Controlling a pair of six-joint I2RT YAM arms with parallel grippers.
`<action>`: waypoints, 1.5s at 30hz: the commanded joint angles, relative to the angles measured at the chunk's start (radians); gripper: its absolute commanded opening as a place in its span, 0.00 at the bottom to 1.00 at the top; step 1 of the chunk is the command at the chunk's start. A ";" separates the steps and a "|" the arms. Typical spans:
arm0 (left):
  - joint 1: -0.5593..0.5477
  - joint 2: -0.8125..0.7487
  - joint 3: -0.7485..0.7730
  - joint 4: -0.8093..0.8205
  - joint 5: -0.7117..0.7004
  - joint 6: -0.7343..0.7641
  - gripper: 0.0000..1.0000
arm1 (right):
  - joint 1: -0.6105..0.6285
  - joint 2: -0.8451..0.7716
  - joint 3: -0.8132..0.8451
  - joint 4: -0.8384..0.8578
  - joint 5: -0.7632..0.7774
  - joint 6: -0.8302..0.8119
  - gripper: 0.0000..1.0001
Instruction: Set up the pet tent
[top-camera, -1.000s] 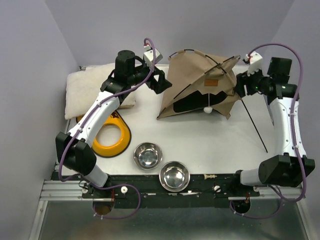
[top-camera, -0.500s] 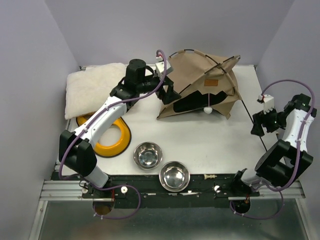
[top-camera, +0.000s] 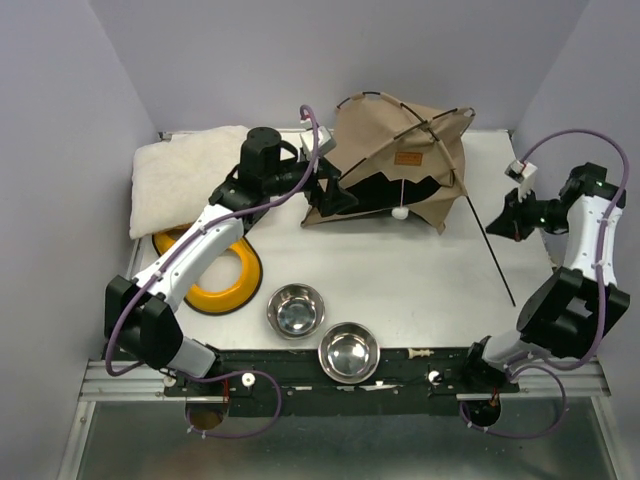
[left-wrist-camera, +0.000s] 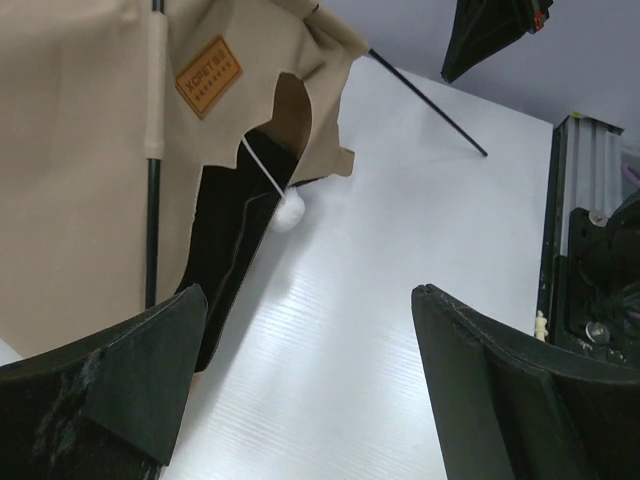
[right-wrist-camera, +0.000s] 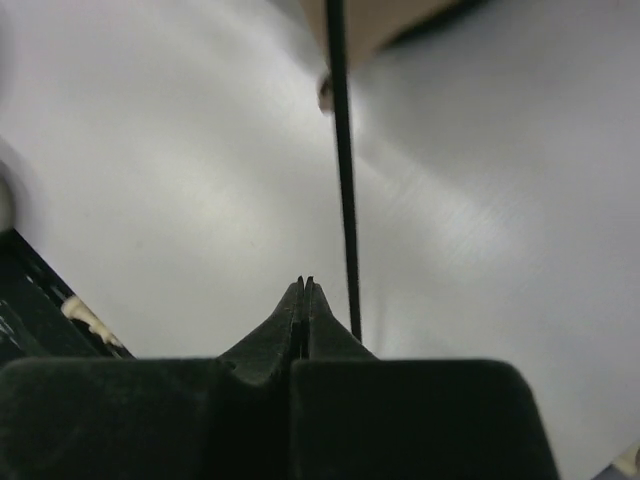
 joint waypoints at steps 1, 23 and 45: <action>0.002 -0.051 -0.013 0.047 0.042 -0.063 0.96 | 0.113 -0.114 0.079 -0.031 -0.284 0.225 0.01; -0.001 -0.091 -0.096 0.070 0.072 -0.043 0.99 | 0.087 0.018 -0.122 0.092 0.121 -0.098 0.98; -0.012 -0.064 -0.157 0.226 0.110 -0.328 0.91 | 0.429 -0.101 -0.007 0.417 -0.390 0.638 0.01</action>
